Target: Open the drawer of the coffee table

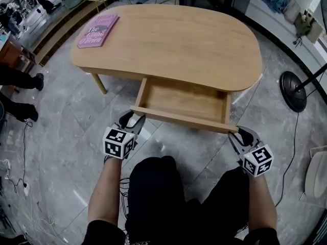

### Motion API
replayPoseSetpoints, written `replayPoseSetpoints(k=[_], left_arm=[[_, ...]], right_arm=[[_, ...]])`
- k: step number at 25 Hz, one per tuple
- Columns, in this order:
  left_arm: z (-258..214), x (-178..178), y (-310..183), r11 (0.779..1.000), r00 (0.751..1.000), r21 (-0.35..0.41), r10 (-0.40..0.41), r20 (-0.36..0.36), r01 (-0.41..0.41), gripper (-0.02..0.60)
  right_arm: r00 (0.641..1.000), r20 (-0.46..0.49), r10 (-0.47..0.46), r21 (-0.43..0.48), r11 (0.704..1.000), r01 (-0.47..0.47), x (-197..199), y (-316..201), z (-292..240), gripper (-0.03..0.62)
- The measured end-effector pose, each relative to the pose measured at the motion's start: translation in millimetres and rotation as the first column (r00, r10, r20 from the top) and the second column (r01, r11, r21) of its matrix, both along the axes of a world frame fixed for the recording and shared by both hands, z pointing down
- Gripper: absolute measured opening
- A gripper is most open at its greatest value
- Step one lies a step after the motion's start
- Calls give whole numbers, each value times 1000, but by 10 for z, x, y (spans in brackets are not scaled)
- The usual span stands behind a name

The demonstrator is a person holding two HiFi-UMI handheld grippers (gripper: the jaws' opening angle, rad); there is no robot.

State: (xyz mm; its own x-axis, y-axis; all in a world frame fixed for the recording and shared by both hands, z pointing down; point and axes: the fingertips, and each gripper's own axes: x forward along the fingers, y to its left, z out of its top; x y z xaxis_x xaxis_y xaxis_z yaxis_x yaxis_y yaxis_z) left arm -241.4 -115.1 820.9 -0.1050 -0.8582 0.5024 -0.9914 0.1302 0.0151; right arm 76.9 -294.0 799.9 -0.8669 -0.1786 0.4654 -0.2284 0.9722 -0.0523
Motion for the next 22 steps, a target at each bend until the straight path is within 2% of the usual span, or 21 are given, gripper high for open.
replayPoseSetpoints(k=[10, 22], left_arm=[[220, 74, 192, 999, 1000, -45, -20, -21, 19, 195], [205, 110, 271, 998, 999, -54, -25, -30, 23, 195]], right_arm=[[997, -57, -60, -5, 998, 60, 62, 211, 229, 140], [994, -55, -92, -10, 996, 91, 96, 285, 199, 137]])
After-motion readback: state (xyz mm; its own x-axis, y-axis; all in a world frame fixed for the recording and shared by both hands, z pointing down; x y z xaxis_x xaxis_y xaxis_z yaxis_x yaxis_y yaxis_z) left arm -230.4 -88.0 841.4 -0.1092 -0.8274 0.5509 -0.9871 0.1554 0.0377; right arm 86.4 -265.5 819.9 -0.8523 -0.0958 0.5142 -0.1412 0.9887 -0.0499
